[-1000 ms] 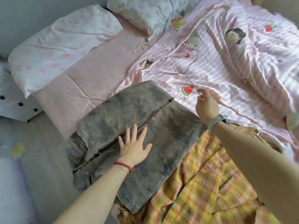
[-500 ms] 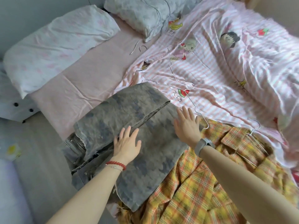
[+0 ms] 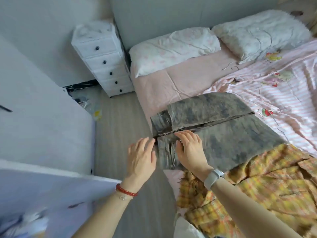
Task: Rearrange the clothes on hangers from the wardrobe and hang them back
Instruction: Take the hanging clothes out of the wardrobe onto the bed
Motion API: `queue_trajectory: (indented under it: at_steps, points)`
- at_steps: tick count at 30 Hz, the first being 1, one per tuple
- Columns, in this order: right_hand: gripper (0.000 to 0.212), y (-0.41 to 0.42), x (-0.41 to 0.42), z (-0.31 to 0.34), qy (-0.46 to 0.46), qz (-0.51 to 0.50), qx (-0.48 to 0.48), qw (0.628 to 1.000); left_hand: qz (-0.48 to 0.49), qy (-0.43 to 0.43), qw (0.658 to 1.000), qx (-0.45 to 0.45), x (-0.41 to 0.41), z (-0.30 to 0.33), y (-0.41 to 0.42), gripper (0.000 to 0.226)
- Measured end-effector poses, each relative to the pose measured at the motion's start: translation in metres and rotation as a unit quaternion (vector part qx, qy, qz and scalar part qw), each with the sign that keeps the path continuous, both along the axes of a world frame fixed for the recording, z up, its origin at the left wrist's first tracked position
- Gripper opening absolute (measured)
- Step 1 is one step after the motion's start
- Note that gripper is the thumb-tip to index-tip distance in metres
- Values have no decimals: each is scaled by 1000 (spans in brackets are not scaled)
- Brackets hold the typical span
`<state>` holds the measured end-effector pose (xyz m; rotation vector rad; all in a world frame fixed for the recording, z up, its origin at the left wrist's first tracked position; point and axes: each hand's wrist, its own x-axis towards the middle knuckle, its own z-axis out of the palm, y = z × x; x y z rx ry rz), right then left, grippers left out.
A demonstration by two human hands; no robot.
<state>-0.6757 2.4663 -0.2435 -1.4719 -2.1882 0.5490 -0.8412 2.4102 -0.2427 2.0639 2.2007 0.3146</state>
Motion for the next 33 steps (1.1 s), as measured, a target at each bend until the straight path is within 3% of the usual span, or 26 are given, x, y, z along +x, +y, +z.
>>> queue_trajectory:
  at_steps: [8, 13, 17, 21, 25, 30, 33]
  points:
    - [36, -166, -186, 23, 2, 292, 52, 955, 236, 44, 970, 42, -148, 27, -242, 41]
    - [39, -265, -302, 54, 46, 430, 70, 899, 411, 91, 904, 71, -235, 65, -380, 40]
    - [41, -325, -383, 90, 83, 522, 70, 846, 499, 153, 841, 144, -283, 111, -457, 39]
    - [40, -369, -461, 129, 137, 562, 33, 815, 545, 226, 783, 196, -325, 157, -508, 39]
    - [32, -408, -541, 180, 188, 586, -3, 789, 567, 280, 749, 200, -370, 197, -532, 41]
    - [28, -443, -629, 222, 182, 599, -50, 778, 594, 284, 740, 135, -422, 214, -538, 47]
    - [48, -454, -664, 224, 113, 608, -66, 783, 597, 262, 750, 110, -441, 204, -540, 50]
